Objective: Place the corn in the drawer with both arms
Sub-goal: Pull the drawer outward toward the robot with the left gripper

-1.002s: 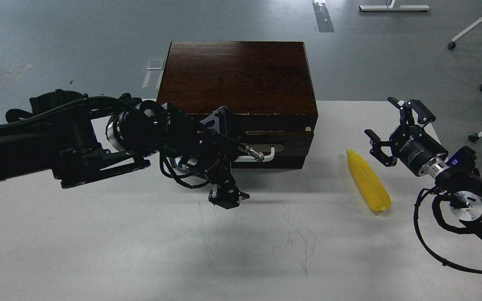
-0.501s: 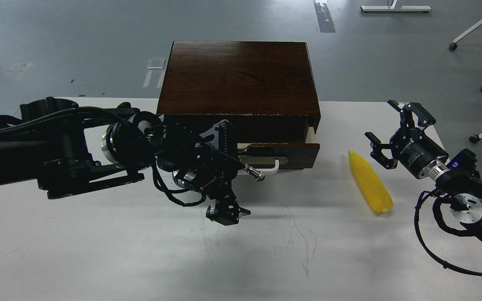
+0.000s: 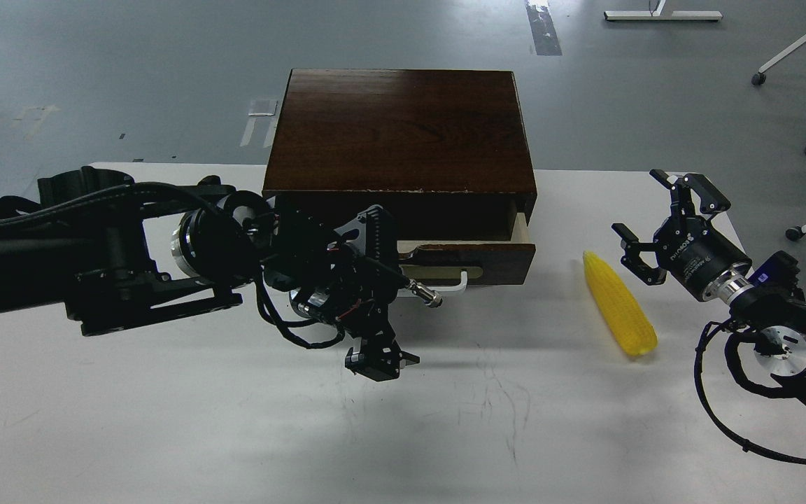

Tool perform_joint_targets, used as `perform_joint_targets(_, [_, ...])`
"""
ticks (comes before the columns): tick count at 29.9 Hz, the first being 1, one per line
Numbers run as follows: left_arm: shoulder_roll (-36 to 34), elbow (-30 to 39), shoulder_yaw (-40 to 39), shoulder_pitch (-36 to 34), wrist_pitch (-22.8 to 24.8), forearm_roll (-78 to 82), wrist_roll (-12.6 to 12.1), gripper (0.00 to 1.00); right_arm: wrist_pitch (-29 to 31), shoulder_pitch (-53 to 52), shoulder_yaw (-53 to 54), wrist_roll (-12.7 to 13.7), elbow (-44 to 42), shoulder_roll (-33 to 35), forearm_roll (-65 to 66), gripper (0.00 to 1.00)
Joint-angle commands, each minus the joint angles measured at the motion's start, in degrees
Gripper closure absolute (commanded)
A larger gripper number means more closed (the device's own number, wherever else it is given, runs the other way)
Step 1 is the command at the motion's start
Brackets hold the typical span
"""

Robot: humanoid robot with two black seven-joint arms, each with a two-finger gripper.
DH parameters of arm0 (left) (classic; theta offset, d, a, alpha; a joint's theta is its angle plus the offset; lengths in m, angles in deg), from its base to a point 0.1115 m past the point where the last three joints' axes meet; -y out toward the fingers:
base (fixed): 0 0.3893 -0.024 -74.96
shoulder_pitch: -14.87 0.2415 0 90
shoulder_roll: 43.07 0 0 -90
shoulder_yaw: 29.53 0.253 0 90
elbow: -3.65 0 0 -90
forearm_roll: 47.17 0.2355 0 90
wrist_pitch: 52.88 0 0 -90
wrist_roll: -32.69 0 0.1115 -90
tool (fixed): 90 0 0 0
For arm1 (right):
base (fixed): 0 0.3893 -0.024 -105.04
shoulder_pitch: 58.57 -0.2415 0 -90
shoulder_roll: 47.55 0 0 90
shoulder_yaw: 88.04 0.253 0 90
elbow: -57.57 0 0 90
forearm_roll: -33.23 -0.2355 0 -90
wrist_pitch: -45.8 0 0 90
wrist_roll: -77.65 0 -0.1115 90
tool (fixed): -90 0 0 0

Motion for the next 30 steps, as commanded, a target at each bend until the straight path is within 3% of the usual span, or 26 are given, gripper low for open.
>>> perform_joint_targets(1, [0.07,-0.22,-0.22,-0.34,0.08,0.23,-0.21,0.02,0.00,0.00,0.00,0.00,-0.01,-0.15,0.00,0.00])
perform_joint_targets(30, [0.86,-2.24,3.65,-5.35,0.08,0.23,-0.21,0.02,0.00,0.09,-0.09,0.00,-0.01,-0.15,0.00,0.00])
